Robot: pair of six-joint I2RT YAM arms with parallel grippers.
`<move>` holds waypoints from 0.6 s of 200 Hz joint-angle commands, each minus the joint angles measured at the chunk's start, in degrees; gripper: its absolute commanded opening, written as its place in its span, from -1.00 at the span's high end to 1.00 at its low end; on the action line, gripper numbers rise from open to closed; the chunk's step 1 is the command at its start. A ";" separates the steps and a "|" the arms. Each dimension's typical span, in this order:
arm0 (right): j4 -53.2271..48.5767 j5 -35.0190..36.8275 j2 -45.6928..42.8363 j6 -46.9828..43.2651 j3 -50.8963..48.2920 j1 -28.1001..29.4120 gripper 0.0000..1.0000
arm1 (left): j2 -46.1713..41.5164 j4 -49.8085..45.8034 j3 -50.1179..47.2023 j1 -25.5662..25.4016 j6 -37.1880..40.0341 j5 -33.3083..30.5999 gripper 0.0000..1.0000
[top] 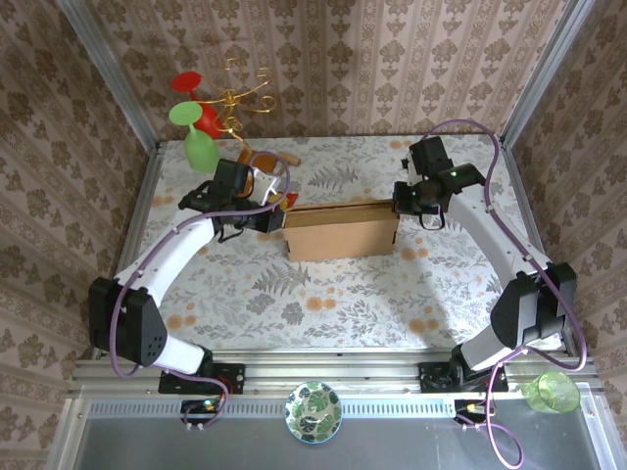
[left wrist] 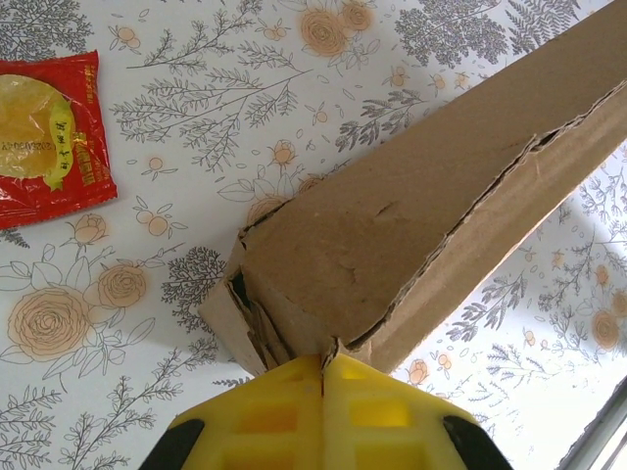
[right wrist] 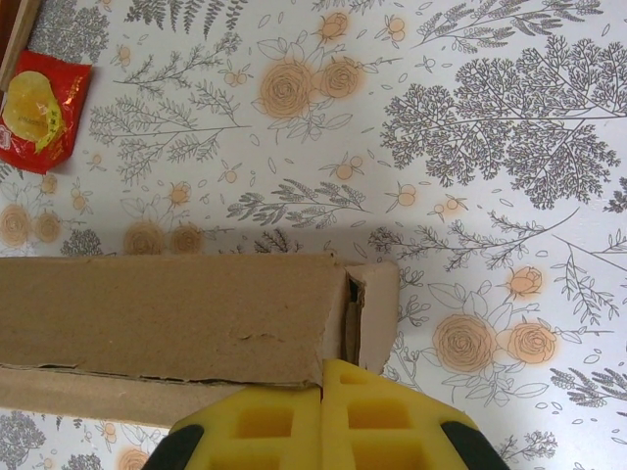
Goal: Fold the paper box
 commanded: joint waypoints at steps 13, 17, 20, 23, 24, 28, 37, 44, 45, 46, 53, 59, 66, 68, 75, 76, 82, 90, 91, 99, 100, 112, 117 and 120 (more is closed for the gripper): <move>-1.66 -0.09 -1.29 -1.65 -2.44 0.64 1.00 | -0.43 -1.75 -2.04 -0.29 -1.13 -0.37 1.00; -1.58 0.14 -1.40 -1.75 -2.56 0.70 1.00 | -0.44 -1.76 -2.07 -0.29 -1.08 -0.50 1.00; -1.48 0.24 -1.48 -1.98 -2.71 0.75 1.00 | -0.43 -1.77 -2.14 -0.40 -1.05 -0.61 1.00; -1.48 0.35 -1.54 -2.10 -2.85 0.82 1.00 | -0.43 -1.77 -2.31 -0.45 -0.97 -0.70 1.00; -1.49 0.41 -1.57 -2.16 -2.89 0.84 1.00 | -0.43 -1.77 -2.36 -0.46 -0.96 -0.80 1.00; -1.31 0.57 -1.67 -2.51 -3.13 0.89 1.00 | -0.56 -1.75 -2.53 -0.40 -0.97 -0.93 1.00; -1.21 1.17 -2.01 -3.03 -3.69 1.04 1.00 | -0.65 -1.67 -3.06 -0.50 -0.99 -1.14 1.00; -0.88 1.57 -2.22 -3.51 -4.30 1.15 1.00 | -0.74 -1.36 -3.52 -0.51 -0.98 -1.26 1.00; -0.88 1.63 -2.31 -3.56 -4.37 1.14 1.00 | -0.76 -1.30 -3.63 -0.53 -0.96 -1.30 1.00; -0.79 1.66 -2.35 -3.64 -4.53 1.13 1.00 | -0.81 -1.27 -3.68 -0.59 -1.04 -1.32 1.00; -0.36 1.99 -2.80 -3.99 -5.26 1.15 1.00 | -1.01 -0.88 -4.18 -0.64 -1.30 -1.45 1.00; 0.03 2.26 -3.21 -4.31 -5.94 1.18 1.00 | -1.25 -0.52 -4.68 -0.64 -1.50 -1.59 1.00; 0.57 2.55 -3.72 -4.48 -6.74 1.16 1.00 | -1.48 -0.05 -5.25 -0.63 -1.82 -1.84 1.00; 0.67 2.63 -3.89 -4.54 -7.08 1.18 1.00 | -1.55 0.15 -5.39 -0.64 -1.89 -1.87 1.00; 1.19 2.78 -4.39 -4.74 -7.68 1.12 1.00 | -1.87 0.78 -5.94 -0.64 -2.20 -1.95 1.00; 1.25 2.76 -4.40 -4.75 -7.73 1.12 1.00 | -1.94 0.87 -6.02 -0.64 -2.23 -1.95 1.00; 1.65 2.94 -4.73 -4.83 -8.24 1.17 1.00 | -2.12 1.19 -6.36 -0.79 -2.39 -2.12 1.00; 1.93 3.08 -5.10 -4.87 -8.51 1.15 1.00 | -2.29 1.47 -6.68 -0.80 -2.44 -2.31 1.00; 1.93 3.09 -5.11 -4.86 -8.54 1.13 1.00 | -2.37 1.48 -6.70 -0.76 -2.44 -2.35 1.00; 1.89 3.09 -5.04 -4.92 -8.46 1.19 1.00 | -2.37 1.62 -7.03 -0.76 -2.40 -2.48 1.00; 1.87 3.09 -5.04 -4.93 -8.47 1.20 1.00 | -2.36 1.64 -7.01 -0.79 -2.42 -2.57 1.00; 1.55 3.00 -5.08 -4.62 -7.98 1.14 1.00 | -2.37 1.74 -7.33 -0.79 -2.27 -2.68 1.00; 1.37 3.01 -4.91 -4.46 -7.75 1.12 1.00 | -2.37 1.83 -7.38 -0.80 -2.26 -2.66 1.00; 1.26 2.97 -4.91 -4.28 -7.57 1.12 1.00 | -2.37 1.95 -7.44 -0.81 -2.26 -2.66 1.00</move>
